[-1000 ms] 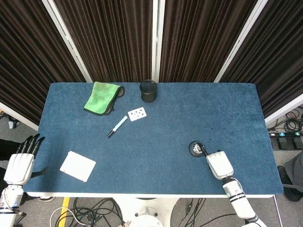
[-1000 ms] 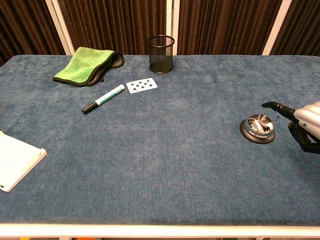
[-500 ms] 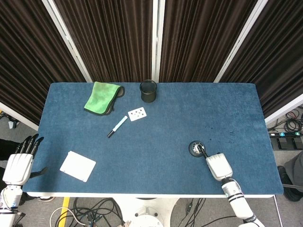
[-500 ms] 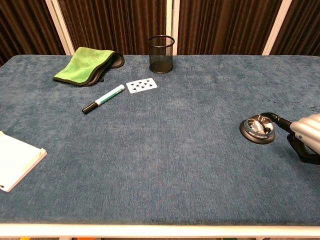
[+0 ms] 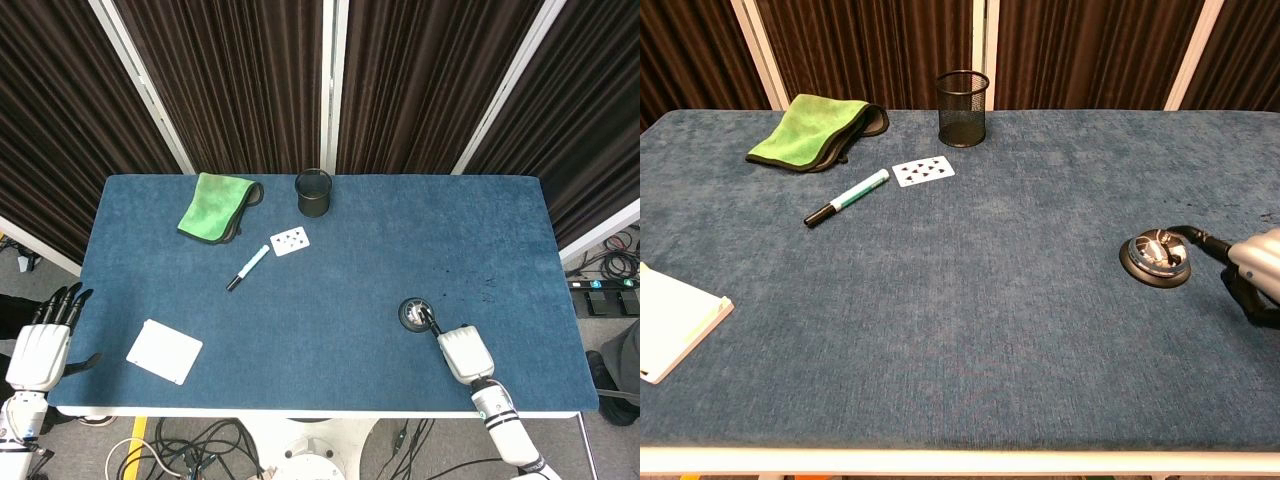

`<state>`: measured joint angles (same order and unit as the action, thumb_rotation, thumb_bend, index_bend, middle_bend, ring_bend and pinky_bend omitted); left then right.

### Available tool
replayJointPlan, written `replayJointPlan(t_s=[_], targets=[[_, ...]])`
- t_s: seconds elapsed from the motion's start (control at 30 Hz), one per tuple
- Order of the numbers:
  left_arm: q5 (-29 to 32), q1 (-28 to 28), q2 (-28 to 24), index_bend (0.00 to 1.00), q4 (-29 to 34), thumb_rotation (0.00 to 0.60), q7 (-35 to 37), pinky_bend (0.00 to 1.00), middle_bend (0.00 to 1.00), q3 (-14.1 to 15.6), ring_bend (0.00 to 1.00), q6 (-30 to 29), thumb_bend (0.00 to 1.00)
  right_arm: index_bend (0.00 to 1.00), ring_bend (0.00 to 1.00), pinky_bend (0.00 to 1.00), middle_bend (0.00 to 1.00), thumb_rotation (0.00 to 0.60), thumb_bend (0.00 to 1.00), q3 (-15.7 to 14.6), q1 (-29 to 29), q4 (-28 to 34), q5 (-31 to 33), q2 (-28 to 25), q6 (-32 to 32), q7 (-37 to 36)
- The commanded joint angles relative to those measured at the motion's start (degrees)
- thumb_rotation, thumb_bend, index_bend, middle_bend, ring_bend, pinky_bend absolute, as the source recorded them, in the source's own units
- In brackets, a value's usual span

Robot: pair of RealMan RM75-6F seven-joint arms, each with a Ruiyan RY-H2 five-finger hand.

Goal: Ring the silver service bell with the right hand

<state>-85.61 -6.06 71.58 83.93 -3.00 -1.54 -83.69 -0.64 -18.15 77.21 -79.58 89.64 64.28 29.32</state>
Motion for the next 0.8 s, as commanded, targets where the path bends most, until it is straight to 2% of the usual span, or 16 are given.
replayJointPlan(t_s=[0.03,0.2,0.4,0.53,0.6,0.67,0.7,0.73,0.77,0.8], targets=[[0.1,0.1,-0.1,0.09,0.0,0.600,0.1,0.17,0.01,0.0,0.00,-0.1,0.03,0.00,0.72,0.60,0.86,0.600,1.00,-0.1,-0.1,-0.2,0.6,0.3,-0.5,0.4],[-0.3,0.1,-0.2,0.09,0.2,0.600,0.1,0.17,0.01,0.0,0.00,-0.4,0.03,0.00,0.72,0.60,0.86,0.600,1.00,0.4,0.5,2.1,-2.8,-1.3,4.3,-2.4],[-0.4,0.0,-0.2,0.09,0.8,0.600,-0.5,0.17,0.01,-0.1,0.00,-0.4,0.03,0.00,0.72,0.60,0.86,0.600,1.00,2.8,2.8,5.5,-9.6,-6.3,16.9,-9.8],[-0.3,0.0,-0.2,0.09,1.3,0.600,-0.9,0.17,0.01,-0.1,0.00,-0.4,0.03,0.01,0.71,0.60,0.83,0.600,1.00,4.6,4.7,5.1,-11.7,-9.1,23.9,-14.5],[-0.3,0.0,-0.3,0.09,1.7,0.600,-1.1,0.17,0.01,-0.1,0.00,-0.5,0.03,0.04,0.68,0.60,0.80,0.600,1.00,5.3,6.2,3.5,-12.9,-10.1,28.4,-18.2],[-0.3,0.0,-0.4,0.09,2.0,0.600,-1.4,0.17,0.01,-0.2,0.00,-0.5,0.03,0.07,0.56,0.55,0.73,0.600,0.97,5.6,7.5,0.8,-14.0,-10.7,32.0,-22.1],[-0.3,0.0,-0.5,0.09,2.2,0.600,-1.5,0.17,0.01,-0.2,0.00,-0.5,0.03,0.07,0.42,0.47,0.63,0.600,0.89,5.5,8.0,-0.4,-14.2,-11.0,32.7,-23.2],[-0.3,-0.1,-0.6,0.09,2.4,0.600,-1.6,0.17,0.01,-0.3,0.00,-0.5,0.03,0.07,0.22,0.29,0.44,0.600,0.71,5.1,8.6,-1.7,-13.4,-11.7,32.2,-23.2],[-0.3,-0.1,-0.6,0.09,2.5,0.600,-1.7,0.17,0.01,-0.2,0.00,-0.5,0.03,0.05,0.12,0.19,0.32,0.600,0.58,4.8,9.2,-1.7,-12.0,-12.5,31.0,-22.4],[-0.3,-0.1,-0.7,0.09,2.6,0.600,-1.8,0.17,0.01,-0.2,0.00,-0.4,0.03,0.03,0.03,0.07,0.15,0.600,0.38,4.6,9.6,-0.8,-10.4,-13.5,29.4,-21.5]])
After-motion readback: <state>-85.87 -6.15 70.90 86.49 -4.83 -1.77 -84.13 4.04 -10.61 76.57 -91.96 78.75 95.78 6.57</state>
